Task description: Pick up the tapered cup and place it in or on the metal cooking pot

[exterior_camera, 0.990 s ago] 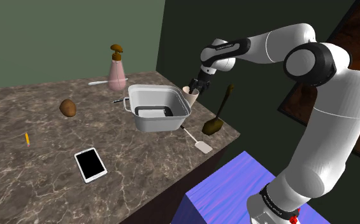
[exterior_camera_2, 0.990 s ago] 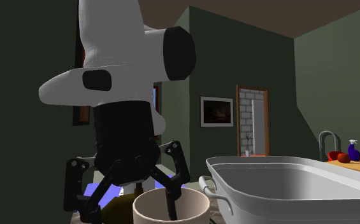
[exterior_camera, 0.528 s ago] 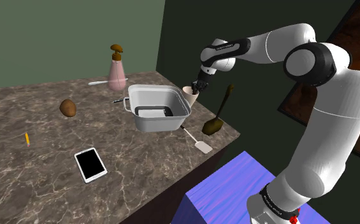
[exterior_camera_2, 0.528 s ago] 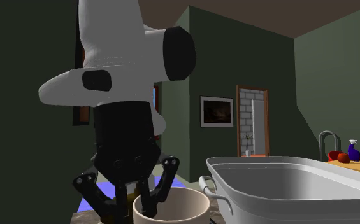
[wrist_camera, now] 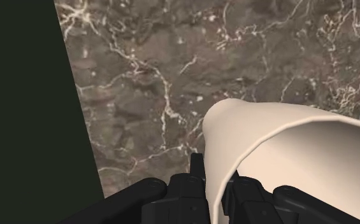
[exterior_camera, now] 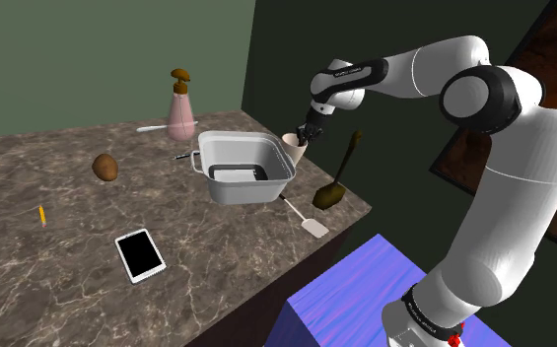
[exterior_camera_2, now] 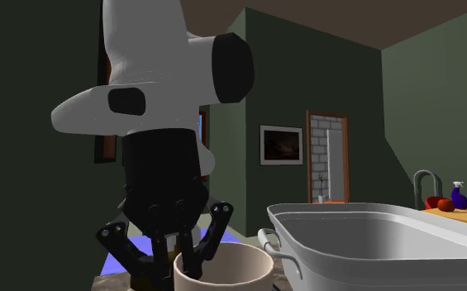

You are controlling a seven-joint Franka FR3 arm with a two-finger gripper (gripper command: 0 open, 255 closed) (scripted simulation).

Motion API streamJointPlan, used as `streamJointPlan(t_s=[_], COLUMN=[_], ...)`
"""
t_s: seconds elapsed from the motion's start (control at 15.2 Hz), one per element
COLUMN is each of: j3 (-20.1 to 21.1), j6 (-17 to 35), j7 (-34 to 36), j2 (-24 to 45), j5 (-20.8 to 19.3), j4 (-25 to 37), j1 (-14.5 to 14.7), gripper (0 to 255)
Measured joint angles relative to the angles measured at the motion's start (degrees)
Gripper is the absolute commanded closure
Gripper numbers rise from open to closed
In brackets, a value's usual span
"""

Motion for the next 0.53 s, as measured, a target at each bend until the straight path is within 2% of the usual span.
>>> streamJointPlan(t_s=[0.53], j3=[-0.3], j6=[-4.7], j7=[1.1], j2=[-2.2], j5=[-0.9], j4=[2.6], j1=[0.1], gripper=[255])
